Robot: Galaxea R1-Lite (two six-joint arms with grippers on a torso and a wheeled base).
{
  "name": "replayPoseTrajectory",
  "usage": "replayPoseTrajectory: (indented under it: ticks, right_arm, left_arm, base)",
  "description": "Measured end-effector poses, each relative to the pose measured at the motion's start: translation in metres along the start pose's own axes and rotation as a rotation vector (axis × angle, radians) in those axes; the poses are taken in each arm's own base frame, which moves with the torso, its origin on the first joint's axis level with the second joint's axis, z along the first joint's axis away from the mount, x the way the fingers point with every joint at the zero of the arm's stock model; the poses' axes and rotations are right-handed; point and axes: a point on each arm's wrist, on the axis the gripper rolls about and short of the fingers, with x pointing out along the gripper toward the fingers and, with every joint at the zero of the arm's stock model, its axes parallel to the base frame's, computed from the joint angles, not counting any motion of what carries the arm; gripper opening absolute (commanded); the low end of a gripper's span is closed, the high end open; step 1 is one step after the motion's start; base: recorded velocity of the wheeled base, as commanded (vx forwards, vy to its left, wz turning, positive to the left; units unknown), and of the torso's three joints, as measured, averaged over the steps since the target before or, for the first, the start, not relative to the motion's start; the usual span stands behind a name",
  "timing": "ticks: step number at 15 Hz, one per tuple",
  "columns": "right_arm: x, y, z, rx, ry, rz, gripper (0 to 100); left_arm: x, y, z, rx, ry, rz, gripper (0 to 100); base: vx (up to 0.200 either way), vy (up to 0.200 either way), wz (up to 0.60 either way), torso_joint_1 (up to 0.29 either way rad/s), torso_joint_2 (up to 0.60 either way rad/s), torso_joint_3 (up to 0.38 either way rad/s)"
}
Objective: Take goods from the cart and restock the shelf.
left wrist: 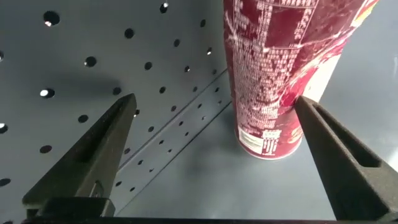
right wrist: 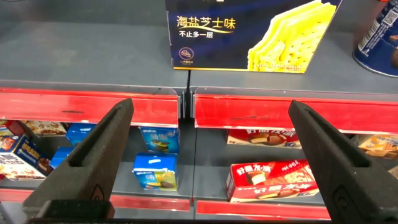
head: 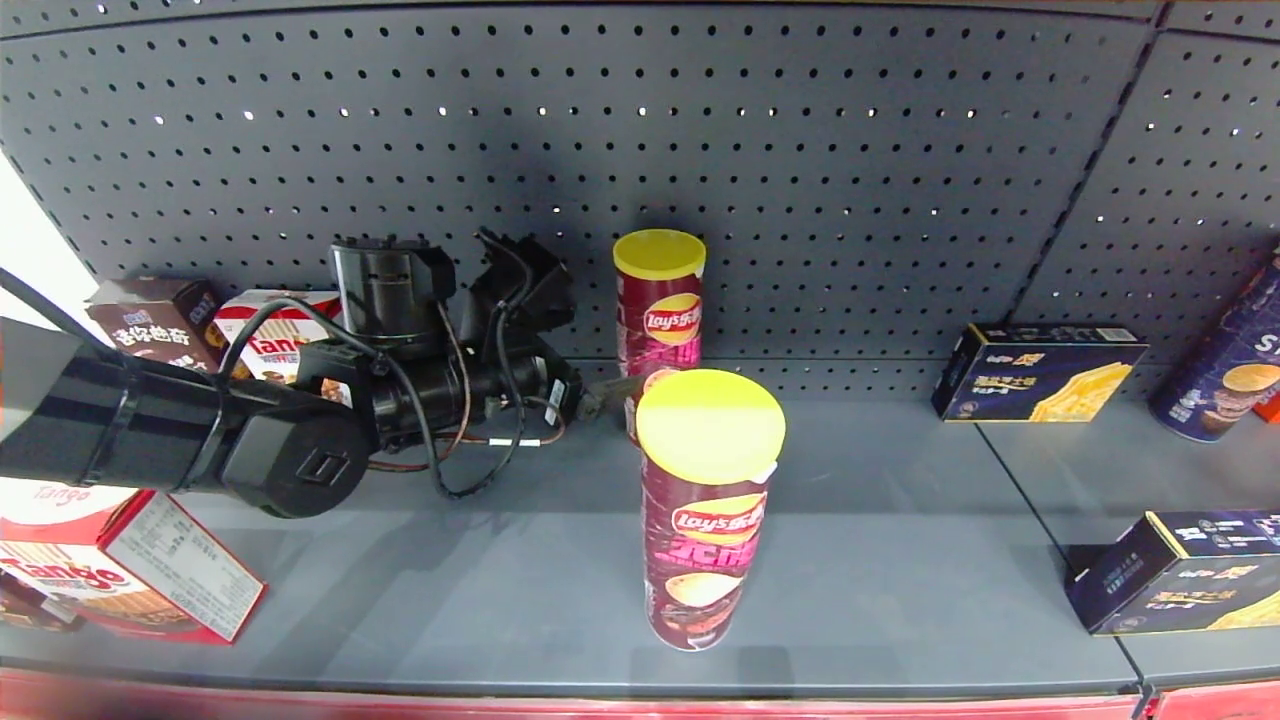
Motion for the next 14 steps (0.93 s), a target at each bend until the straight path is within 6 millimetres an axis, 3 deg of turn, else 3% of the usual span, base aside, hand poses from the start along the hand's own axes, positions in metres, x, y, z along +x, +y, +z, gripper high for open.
replayPoseTrajectory:
  ticks: [14]
  right_arm:
    - [0.0000,0.0000,0.0000,0.000,0.000,0.000,100]
  left_arm:
    - [-0.0002,-0.0003,-0.0076,0.016,0.005,0.109,100]
  base:
    - [0.000,0.000,0.00,0.000,0.00,0.000]
